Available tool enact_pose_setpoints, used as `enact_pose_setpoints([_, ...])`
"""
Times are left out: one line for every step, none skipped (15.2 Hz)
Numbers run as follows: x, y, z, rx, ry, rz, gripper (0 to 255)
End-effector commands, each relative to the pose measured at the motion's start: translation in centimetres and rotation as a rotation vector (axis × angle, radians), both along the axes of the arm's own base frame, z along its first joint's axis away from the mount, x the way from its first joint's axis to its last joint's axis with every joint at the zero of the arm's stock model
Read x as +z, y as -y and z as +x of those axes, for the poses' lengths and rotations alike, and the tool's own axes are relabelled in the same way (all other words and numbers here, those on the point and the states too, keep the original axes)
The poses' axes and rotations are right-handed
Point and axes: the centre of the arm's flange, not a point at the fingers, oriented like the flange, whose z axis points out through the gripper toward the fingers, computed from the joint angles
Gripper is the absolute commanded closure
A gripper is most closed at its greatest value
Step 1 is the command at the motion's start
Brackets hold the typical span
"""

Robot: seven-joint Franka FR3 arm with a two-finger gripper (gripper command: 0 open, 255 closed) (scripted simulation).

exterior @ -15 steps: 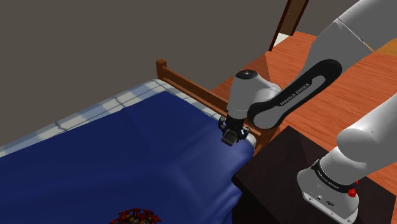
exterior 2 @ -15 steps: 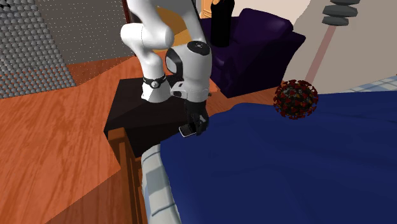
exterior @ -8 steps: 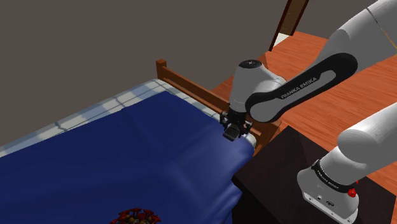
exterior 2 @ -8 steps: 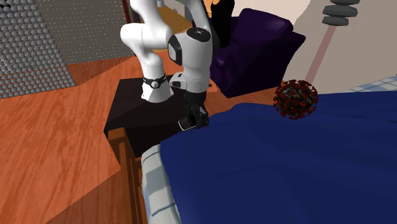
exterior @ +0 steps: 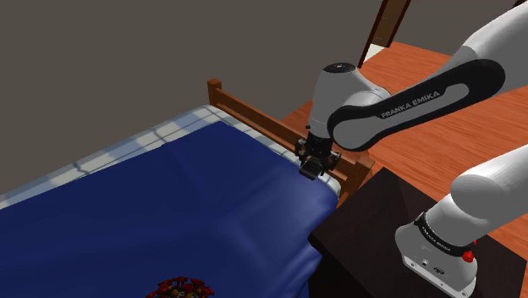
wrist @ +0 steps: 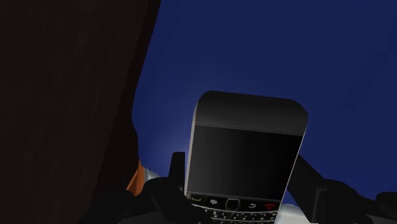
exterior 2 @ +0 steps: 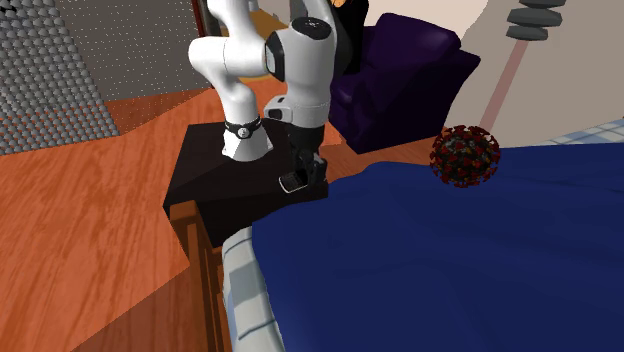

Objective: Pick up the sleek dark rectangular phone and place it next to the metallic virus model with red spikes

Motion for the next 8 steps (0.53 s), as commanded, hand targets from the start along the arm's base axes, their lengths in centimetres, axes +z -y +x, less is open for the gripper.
enact_pose_setpoints([1.1, -0.1, 0.0, 0.0, -0.001, 0.0, 255])
enact_pose_setpoints([1.6, -0.1, 0.0, 0.0, -0.001, 0.0, 255])
enact_pose_setpoints([2.1, -0.1, 0.0, 0.0, -0.001, 0.0, 255])
enact_pose_setpoints([2.7, -0.1, 0.0, 0.0, -0.001, 0.0, 255])
enact_pose_setpoints([3.2, -0.1, 0.0, 0.0, -0.001, 0.0, 255])
enact_pose_setpoints([3.7, -0.1, 0.0, 0.0, -0.001, 0.0, 255])
enact_pose_setpoints([4.2, -0.1, 0.0, 0.0, -0.001, 0.0, 255])
enact_pose_setpoints([4.8, -0.1, 0.0, 0.0, -0.001, 0.0, 255])
